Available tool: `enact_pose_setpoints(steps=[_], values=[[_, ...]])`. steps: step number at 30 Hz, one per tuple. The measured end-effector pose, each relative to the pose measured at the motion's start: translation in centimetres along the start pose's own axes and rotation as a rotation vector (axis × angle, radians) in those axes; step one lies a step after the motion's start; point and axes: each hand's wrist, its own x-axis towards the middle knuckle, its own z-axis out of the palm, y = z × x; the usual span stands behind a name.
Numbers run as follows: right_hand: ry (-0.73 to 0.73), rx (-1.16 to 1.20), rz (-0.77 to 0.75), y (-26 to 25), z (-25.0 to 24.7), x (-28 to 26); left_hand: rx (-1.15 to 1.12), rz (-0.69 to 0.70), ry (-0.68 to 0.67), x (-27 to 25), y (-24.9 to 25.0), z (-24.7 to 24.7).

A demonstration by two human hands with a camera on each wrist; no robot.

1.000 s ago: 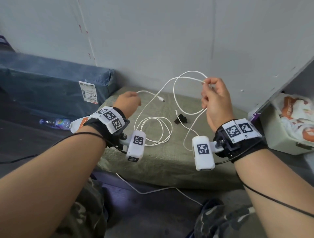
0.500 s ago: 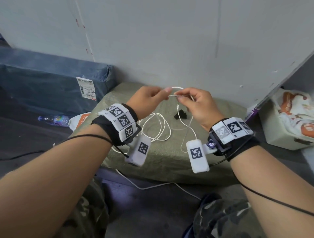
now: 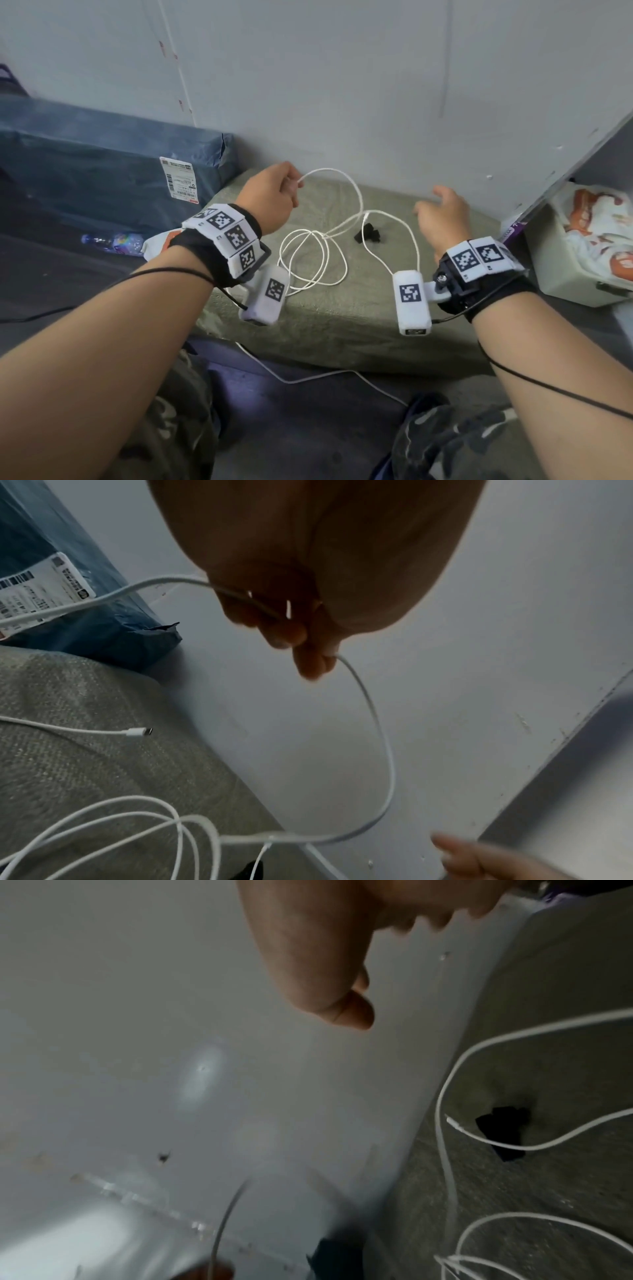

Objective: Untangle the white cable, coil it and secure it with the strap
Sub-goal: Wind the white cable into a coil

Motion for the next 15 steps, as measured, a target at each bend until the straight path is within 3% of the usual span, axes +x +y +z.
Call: enact_pose_setpoints(steps=[3,5,6,10,15], values=[[-0.319,0.043,-0.249,-1.8,0.9,-3.1,0.018,0.066,-0.085,-0.3,0.3,0.5],[-0.537,0.105,-0.336,-2.4,1.7,-4.4,0.010,0.102,-0.119,-0.4,0.6,0.9],[-0.576,0.147,-0.357,-2.4,2.2,-4.4,-0.001,0.117,-0.127,-0.4,0.7,1.0],[-0.366,0.122,-0.343,-2.2,2.8,-3.4,0.044,0.096,-0.159,-0.6,0.7,0.9],[0.083,0.147,-0.113,-1.1,0.8,-0.1,0.287,-0.096,-0.180,-0.3,-0.4,0.0]])
